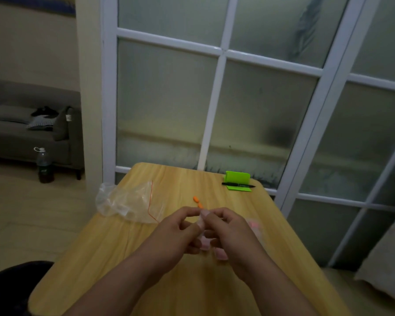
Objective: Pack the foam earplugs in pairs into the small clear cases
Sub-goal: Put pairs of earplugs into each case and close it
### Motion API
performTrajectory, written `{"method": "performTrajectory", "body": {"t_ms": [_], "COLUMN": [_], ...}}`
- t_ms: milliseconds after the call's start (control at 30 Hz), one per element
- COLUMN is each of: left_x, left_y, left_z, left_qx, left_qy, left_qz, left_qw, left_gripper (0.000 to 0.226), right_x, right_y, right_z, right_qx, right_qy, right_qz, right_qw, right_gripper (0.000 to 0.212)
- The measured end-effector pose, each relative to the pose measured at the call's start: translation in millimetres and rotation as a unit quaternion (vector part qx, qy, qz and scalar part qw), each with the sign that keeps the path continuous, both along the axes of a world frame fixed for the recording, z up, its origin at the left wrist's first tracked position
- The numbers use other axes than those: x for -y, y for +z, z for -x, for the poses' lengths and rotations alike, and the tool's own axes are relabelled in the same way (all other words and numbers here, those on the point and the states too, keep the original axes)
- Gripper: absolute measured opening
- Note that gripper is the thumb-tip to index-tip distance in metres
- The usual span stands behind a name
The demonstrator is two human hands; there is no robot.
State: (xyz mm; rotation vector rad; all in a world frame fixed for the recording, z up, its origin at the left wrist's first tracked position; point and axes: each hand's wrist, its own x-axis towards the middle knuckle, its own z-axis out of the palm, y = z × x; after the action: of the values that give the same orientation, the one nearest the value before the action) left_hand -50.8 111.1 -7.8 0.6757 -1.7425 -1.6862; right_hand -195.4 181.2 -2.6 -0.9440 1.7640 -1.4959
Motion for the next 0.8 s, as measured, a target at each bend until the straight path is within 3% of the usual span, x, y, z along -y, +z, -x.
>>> {"method": "performTrajectory", "body": {"t_ms": [167, 367, 533, 667, 800], "left_x": [-7.8, -16.5, -18.2, -19.2, -15.5], "left_y": [-3.8, -3.1, -17.4, -21.1, -19.4], "left_z": [12.1, 21.2, 27.2, 30.8, 30.1], "left_qx": [0.03, 0.024, 0.073, 0.094, 0.058], "left_qy": [0.042, 0.12, 0.184, 0.22, 0.261], "left_qz": [0.098, 0.176, 0.23, 0.267, 0.242], "left_qw": [0.994, 0.977, 0.953, 0.934, 0.933], "left_gripper": [0.031, 0.035, 0.037, 0.036, 0.037], "right_x": [6.5, 12.4, 15.5, 15.9, 14.1], "right_y": [-4.9, -10.9, -16.7, -15.3, -19.3], "right_z": [-1.3, -10.2, -21.7, -32.2, -28.9], "right_qx": [0.036, 0.086, 0.055, -0.009, -0.05], "right_qy": [0.0, -0.014, -0.058, -0.084, -0.068], "right_qz": [0.009, 0.031, 0.038, 0.029, 0.023], "right_qw": [0.999, 0.996, 0.996, 0.996, 0.996], "right_gripper": [0.026, 0.063, 0.042, 0.038, 0.023]}}
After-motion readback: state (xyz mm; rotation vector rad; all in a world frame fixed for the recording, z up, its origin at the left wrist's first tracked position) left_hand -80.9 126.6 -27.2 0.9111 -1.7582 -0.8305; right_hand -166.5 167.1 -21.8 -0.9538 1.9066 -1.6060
